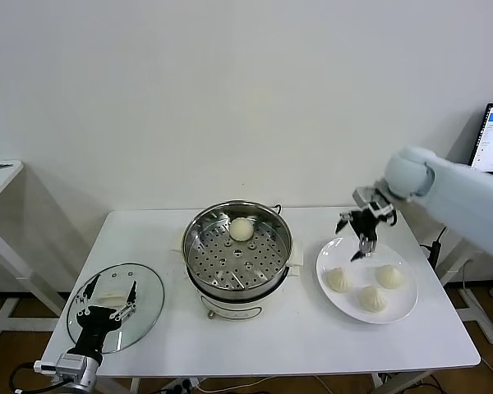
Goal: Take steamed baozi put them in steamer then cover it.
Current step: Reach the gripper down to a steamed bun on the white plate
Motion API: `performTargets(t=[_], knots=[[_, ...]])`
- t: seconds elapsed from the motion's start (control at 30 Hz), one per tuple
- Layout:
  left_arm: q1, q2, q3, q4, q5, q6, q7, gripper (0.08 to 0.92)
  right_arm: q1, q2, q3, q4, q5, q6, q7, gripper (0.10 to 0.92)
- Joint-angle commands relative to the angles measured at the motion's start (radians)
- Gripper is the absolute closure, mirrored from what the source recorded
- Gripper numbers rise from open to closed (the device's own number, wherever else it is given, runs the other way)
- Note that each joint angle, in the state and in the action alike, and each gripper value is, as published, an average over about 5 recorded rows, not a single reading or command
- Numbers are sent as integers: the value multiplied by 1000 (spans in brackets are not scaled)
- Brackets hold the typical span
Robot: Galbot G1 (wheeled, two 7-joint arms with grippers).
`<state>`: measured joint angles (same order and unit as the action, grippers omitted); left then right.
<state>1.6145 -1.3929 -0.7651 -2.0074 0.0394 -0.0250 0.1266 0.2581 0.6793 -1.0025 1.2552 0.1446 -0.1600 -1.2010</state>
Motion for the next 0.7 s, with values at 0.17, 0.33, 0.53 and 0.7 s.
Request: performTargets(t=[0.17,0.33,0.53,0.7], knots=[[-1,-3,0,4,1,1,1,177,-219,23,149,-99,-103,-63,38,203],[-6,-2,-1,7,1,2,1,177,-237,51,160,-123,-130,-48,47,203],[-9,-2,1,16,1,1,1,177,-257,87,170,-145,-150,-34,65,203],[-9,-3,-2,19,1,0,2,177,-266,112,179,-155,-157,-32,73,203]])
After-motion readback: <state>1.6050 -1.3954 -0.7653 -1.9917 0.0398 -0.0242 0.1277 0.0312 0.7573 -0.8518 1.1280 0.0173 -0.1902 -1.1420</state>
